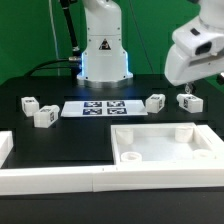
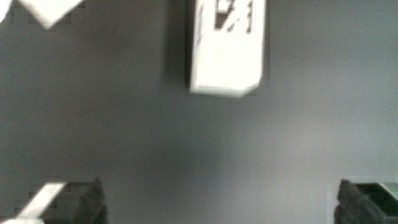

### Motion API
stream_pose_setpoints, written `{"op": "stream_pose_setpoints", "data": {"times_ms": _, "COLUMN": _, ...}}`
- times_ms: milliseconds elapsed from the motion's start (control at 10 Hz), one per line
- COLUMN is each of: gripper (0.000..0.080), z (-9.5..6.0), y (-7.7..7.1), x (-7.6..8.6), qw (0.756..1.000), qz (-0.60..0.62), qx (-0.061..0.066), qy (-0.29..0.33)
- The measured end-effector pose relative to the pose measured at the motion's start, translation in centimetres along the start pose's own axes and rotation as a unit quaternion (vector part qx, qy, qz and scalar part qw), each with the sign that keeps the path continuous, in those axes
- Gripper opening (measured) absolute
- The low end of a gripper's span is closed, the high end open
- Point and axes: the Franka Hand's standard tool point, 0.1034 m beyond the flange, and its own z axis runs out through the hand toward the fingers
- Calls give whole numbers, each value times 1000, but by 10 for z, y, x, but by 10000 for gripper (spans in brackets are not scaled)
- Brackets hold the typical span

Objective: Assemble square table

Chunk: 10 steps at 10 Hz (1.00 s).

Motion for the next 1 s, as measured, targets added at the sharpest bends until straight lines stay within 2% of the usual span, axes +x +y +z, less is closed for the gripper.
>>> {"op": "stream_pose_setpoints", "data": {"times_ms": 100, "gripper": 649, "z": 12, "y": 7, "x": -2, "qw": 1000, "qz": -15, "qx": 10, "qy": -18}}
{"op": "stream_pose_setpoints", "data": {"times_ms": 200, "gripper": 649, "z": 16, "y": 18, "x": -4, "qw": 999, "qz": -22, "qx": 17, "qy": -25}}
{"op": "stream_pose_setpoints", "data": {"times_ms": 300, "gripper": 649, "z": 15, "y": 12, "x": -12, "qw": 997, "qz": -18, "qx": 18, "qy": -76}}
{"op": "stream_pose_setpoints", "data": {"times_ms": 500, "gripper": 649, "z": 18, "y": 3, "x": -13, "qw": 988, "qz": -23, "qx": 29, "qy": -152}}
{"op": "stream_pose_setpoints", "data": {"times_ms": 700, "gripper": 649, "z": 34, "y": -14, "x": -11, "qw": 969, "qz": -22, "qx": 11, "qy": -246}}
{"op": "stream_pose_setpoints", "data": {"times_ms": 800, "gripper": 649, "z": 39, "y": -20, "x": -9, "qw": 962, "qz": -24, "qx": 7, "qy": -273}}
{"op": "stream_pose_setpoints", "data": {"times_ms": 900, "gripper": 649, "z": 39, "y": -20, "x": -14, "qw": 951, "qz": -28, "qx": 9, "qy": -307}}
{"op": "stream_pose_setpoints", "data": {"times_ms": 1000, "gripper": 649, "z": 40, "y": -20, "x": -9, "qw": 953, "qz": -28, "qx": 11, "qy": -303}}
